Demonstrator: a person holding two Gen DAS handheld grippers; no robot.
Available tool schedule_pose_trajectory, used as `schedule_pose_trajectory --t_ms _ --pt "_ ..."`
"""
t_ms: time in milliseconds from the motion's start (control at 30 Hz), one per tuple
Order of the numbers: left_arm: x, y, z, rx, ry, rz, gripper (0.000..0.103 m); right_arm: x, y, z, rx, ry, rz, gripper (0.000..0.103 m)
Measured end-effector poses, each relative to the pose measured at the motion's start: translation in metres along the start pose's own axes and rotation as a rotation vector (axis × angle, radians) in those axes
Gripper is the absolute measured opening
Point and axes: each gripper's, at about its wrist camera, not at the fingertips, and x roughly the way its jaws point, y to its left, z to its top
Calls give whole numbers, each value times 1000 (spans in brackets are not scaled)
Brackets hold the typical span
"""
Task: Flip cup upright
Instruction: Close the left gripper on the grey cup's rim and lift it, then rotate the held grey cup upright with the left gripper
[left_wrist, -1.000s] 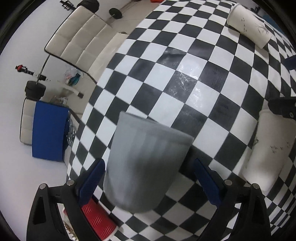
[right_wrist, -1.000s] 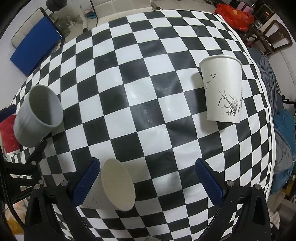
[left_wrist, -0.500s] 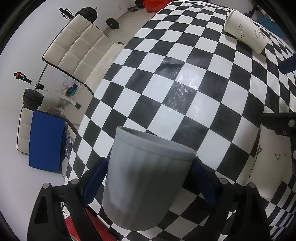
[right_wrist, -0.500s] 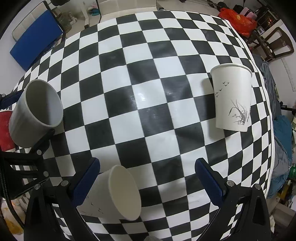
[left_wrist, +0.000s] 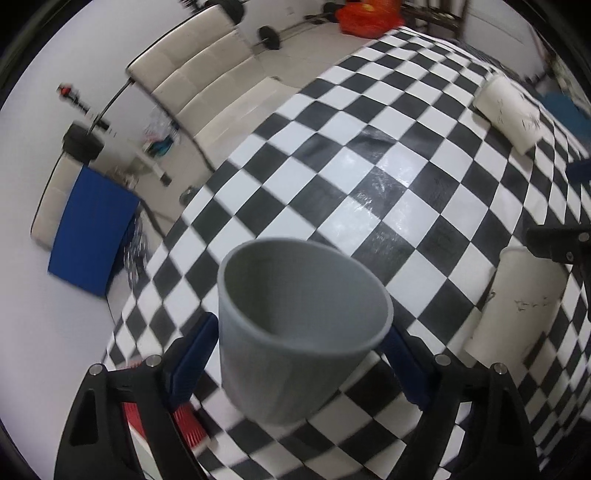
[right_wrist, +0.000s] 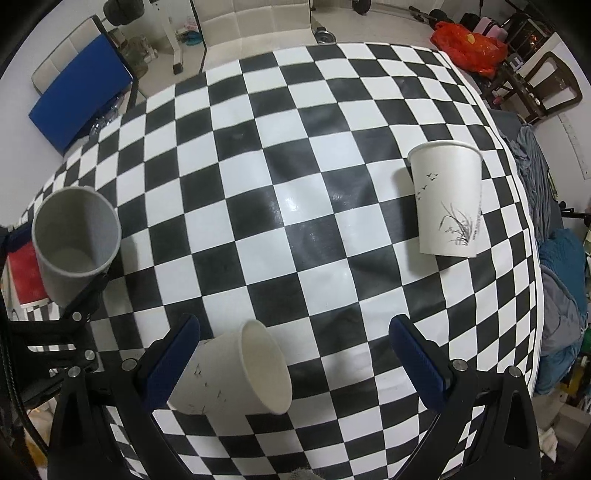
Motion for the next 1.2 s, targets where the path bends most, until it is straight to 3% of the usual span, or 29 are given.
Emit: schedule_pose_trajectory --t_ms 433,733,833,1067,1200 --pt "-82 -16 -64 -268 12 15 85 -64 6 -56 -85 -90 76 103" --pt "-154 -80 -143 -472 12 -1 85 -87 -12 -139 -204 -87 111 103" --pt "-156 -101 -170 -544 55 -52 85 -81 -21 -168 -237 -59 109 103" --pt "-122 -155 -221 -737 229 -264 85 -56 -48 -214 -282 26 92 103" --pt "-101 -177 -218 -737 280 -275 85 -38 -57 -226 -286 64 70 103"
